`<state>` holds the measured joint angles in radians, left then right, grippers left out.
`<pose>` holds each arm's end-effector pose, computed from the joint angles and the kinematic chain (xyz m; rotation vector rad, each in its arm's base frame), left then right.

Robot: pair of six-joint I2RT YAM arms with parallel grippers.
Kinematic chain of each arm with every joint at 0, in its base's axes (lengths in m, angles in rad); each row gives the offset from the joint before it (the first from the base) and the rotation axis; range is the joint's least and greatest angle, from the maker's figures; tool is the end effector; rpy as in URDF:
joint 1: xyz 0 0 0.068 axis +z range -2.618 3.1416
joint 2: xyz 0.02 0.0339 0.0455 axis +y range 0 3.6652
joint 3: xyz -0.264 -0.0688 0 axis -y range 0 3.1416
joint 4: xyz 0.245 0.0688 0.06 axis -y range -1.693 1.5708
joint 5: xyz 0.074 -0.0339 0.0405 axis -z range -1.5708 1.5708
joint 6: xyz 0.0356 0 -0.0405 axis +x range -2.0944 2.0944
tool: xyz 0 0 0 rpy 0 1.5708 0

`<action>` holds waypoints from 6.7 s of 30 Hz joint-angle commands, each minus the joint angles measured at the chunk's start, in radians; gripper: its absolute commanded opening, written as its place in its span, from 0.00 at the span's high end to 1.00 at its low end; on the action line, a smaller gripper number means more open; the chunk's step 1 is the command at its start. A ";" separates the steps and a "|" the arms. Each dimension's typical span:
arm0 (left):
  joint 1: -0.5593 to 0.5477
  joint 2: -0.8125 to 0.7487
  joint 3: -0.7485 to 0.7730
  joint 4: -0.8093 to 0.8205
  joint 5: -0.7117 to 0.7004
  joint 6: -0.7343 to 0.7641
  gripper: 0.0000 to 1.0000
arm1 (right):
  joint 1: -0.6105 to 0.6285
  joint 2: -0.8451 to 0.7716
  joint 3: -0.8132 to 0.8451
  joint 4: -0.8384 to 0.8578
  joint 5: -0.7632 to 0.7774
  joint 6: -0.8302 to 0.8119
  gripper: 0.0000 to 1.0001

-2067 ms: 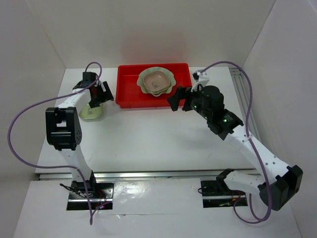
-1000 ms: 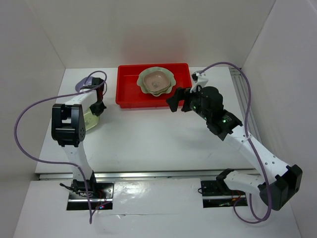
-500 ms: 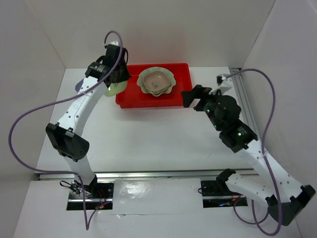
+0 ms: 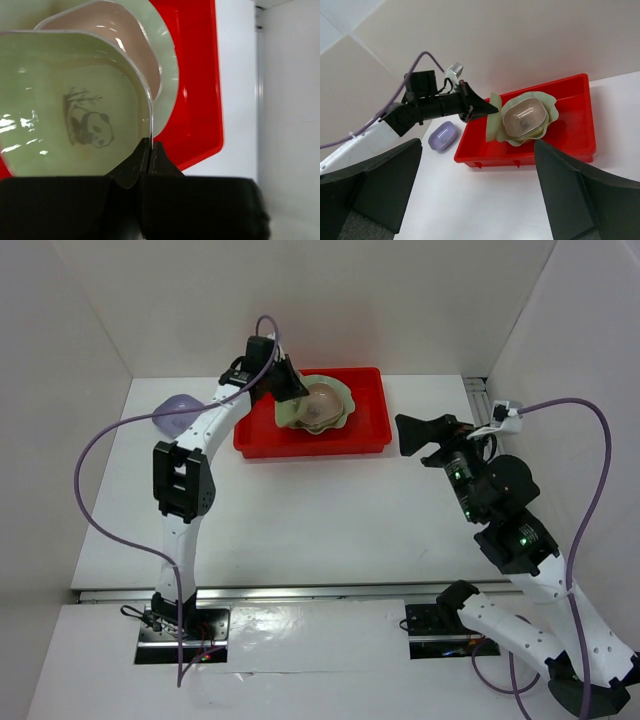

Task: Place the plates into the plastic bin on the countertop

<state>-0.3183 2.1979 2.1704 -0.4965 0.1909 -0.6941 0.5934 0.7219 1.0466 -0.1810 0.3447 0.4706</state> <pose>0.4878 -0.1678 0.3260 -0.2897 2.1702 -0.7947 0.1239 0.0690 0.4384 0.2002 1.4521 0.6264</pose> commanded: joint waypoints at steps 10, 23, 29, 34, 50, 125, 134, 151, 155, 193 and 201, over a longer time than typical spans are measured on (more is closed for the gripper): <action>0.005 0.079 0.018 0.504 0.239 -0.251 1.00 | 0.006 0.074 0.009 -0.008 0.033 -0.032 0.00; 0.015 0.166 0.057 0.475 0.193 -0.260 1.00 | 0.006 0.083 -0.010 0.011 0.042 -0.059 0.00; -0.018 0.143 0.046 0.464 0.134 -0.194 0.46 | 0.006 0.093 -0.028 0.020 0.031 -0.059 0.00; -0.037 0.022 0.046 0.443 0.125 -0.139 0.07 | 0.006 0.093 -0.028 0.020 0.031 -0.059 0.00; 0.191 -0.285 -0.164 0.129 -0.335 -0.086 0.00 | 0.006 0.102 -0.048 0.009 -0.053 -0.050 0.00; 0.161 -0.370 -0.430 0.293 -0.199 -0.097 1.00 | -0.003 0.183 0.171 -0.150 -0.018 -0.112 0.00; 0.016 -0.129 -0.130 0.204 -0.311 -0.171 1.00 | -0.003 0.152 0.162 -0.150 -0.019 -0.112 0.00; -0.053 0.098 -0.018 0.184 -0.315 -0.214 0.91 | -0.003 0.105 0.098 -0.150 -0.007 -0.139 0.00; -0.053 0.111 -0.018 0.173 -0.324 -0.226 0.68 | -0.003 0.105 0.098 -0.150 -0.007 -0.150 0.00; 0.054 -1.598 -0.883 -0.481 -0.536 0.128 0.00 | -0.003 -0.087 0.096 -0.368 0.051 -0.153 0.00; 0.054 -1.616 -0.825 -0.537 -0.545 0.159 0.00 | -0.003 -0.087 0.096 -0.377 0.083 -0.122 0.00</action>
<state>-0.2634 0.5789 1.2999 -1.0210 -0.3328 -0.5743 0.5922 0.6327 1.1465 -0.5453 0.3977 0.3332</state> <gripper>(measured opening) 0.997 0.999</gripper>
